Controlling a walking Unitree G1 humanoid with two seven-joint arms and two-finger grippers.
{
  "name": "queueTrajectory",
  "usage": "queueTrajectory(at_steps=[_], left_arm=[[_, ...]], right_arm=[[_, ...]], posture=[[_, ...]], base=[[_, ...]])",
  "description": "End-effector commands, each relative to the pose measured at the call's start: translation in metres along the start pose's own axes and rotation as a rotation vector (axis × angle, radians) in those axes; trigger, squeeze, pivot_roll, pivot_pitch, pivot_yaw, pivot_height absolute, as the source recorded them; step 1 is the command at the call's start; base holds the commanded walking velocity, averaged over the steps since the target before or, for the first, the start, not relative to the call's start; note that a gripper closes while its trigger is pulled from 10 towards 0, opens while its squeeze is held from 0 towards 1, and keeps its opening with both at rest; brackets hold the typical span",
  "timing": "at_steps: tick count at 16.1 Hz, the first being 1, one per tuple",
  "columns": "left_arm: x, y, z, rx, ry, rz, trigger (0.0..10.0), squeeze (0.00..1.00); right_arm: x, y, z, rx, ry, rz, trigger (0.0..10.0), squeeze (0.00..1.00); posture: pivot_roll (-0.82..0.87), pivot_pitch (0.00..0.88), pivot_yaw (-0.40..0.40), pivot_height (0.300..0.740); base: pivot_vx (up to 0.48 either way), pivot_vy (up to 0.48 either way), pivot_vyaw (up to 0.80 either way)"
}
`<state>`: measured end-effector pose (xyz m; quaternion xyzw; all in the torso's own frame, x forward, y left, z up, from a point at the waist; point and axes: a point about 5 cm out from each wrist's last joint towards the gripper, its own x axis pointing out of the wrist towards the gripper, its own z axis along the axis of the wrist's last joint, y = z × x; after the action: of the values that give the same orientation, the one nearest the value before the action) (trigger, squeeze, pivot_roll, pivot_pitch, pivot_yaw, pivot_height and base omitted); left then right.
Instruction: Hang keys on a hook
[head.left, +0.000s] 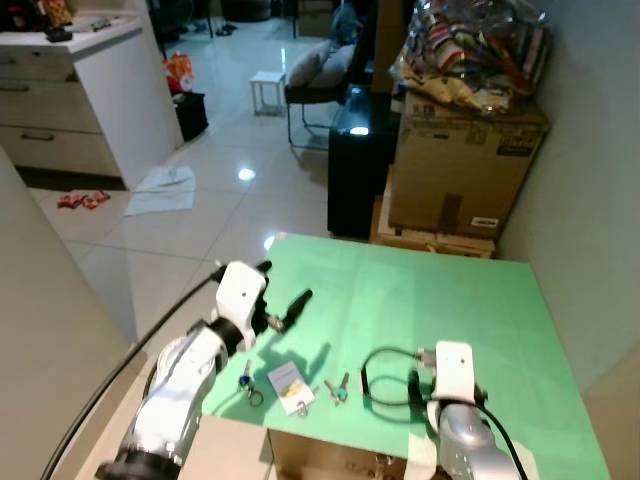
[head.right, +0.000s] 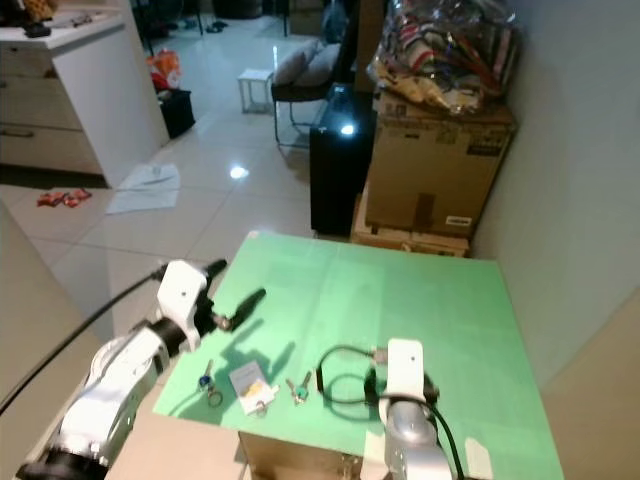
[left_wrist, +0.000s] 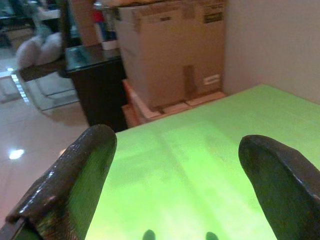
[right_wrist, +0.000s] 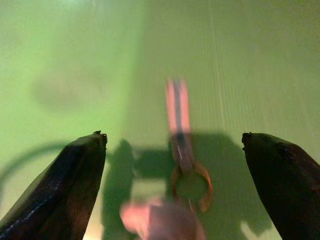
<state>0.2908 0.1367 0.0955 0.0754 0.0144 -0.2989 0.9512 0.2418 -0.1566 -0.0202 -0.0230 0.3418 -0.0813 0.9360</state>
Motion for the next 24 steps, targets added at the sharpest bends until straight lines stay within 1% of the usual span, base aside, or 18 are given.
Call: queueTrajectory(at_steps=[1, 3, 5, 9, 11, 15, 16, 18, 20, 22, 24], left_arm=[[0.000, -0.002, 0.004, 0.013, -0.006, -0.027, 10.0, 0.00], [0.000, -0.002, 0.005, 0.014, -0.006, -0.033, 10.0, 0.00], [0.000, -0.002, 0.006, 0.017, -0.007, -0.037, 10.0, 0.00], [0.003, -0.003, 0.007, 0.017, -0.014, -0.032, 10.0, 0.00], [0.003, -0.005, 0.008, 0.030, -0.020, -0.038, 10.0, 0.00], [0.002, -0.002, 0.009, 0.045, -0.020, -0.027, 10.0, 0.00], [0.002, -0.002, 0.009, 0.048, -0.021, -0.027, 10.0, 0.00], [0.000, -0.003, 0.009, 0.054, -0.017, -0.032, 10.0, 0.00], [0.000, -0.004, 0.007, 0.057, -0.009, -0.039, 10.0, 0.00], [0.001, -0.005, 0.007, 0.057, -0.011, -0.039, 10.0, 0.00], [0.001, -0.005, 0.008, 0.058, -0.013, -0.037, 10.0, 0.00]], right_arm=[[-0.001, -0.003, -0.004, -0.011, 0.047, -0.022, 10.0, 0.02], [-0.005, -0.005, -0.003, 0.017, 0.084, -0.032, 10.0, 0.03], [-0.007, -0.003, -0.002, 0.095, 0.144, -0.030, 10.0, 0.03], [-0.004, -0.008, 0.002, 0.120, 0.159, -0.038, 10.0, 0.04], [-0.010, -0.007, 0.011, 0.185, 0.184, -0.021, 10.0, 0.03], [-0.019, -0.011, 0.027, 0.188, 0.149, -0.012, 10.0, 0.04], [-0.021, -0.012, 0.029, 0.196, 0.157, -0.006, 10.0, 0.04], [-0.026, -0.011, 0.027, 0.241, 0.203, 0.022, 10.0, 0.04], [-0.027, -0.007, 0.016, 0.297, 0.293, 0.061, 10.0, 0.04], [-0.027, -0.005, 0.011, 0.312, 0.329, 0.077, 10.0, 0.04], [-0.026, -0.007, 0.009, 0.309, 0.345, 0.072, 10.0, 0.04]], posture=[[-0.07, 0.000, 0.043, 0.736], [-0.08, 0.000, 0.048, 0.736], [-0.08, 0.000, 0.050, 0.736], [-0.08, 0.000, 0.046, 0.736], [-0.08, 0.000, 0.038, 0.736], [-0.08, 0.000, 0.026, 0.736], [-0.08, 0.000, 0.026, 0.736], [-0.08, 0.000, 0.023, 0.736], [-0.08, 0.000, 0.019, 0.736], [-0.08, 0.000, 0.014, 0.736], [-0.08, 0.000, 0.011, 0.736]], base=[[0.000, 0.000, 0.00], [0.000, 0.000, 0.00], [0.000, 0.000, 0.00], [0.000, 0.000, 0.00], [0.000, 0.000, 0.00], [0.000, 0.000, 0.00], [0.000, 0.000, 0.00], [0.000, 0.000, 0.00], [0.000, 0.000, 0.00], [0.000, 0.000, 0.00], [0.000, 0.000, 0.00]])
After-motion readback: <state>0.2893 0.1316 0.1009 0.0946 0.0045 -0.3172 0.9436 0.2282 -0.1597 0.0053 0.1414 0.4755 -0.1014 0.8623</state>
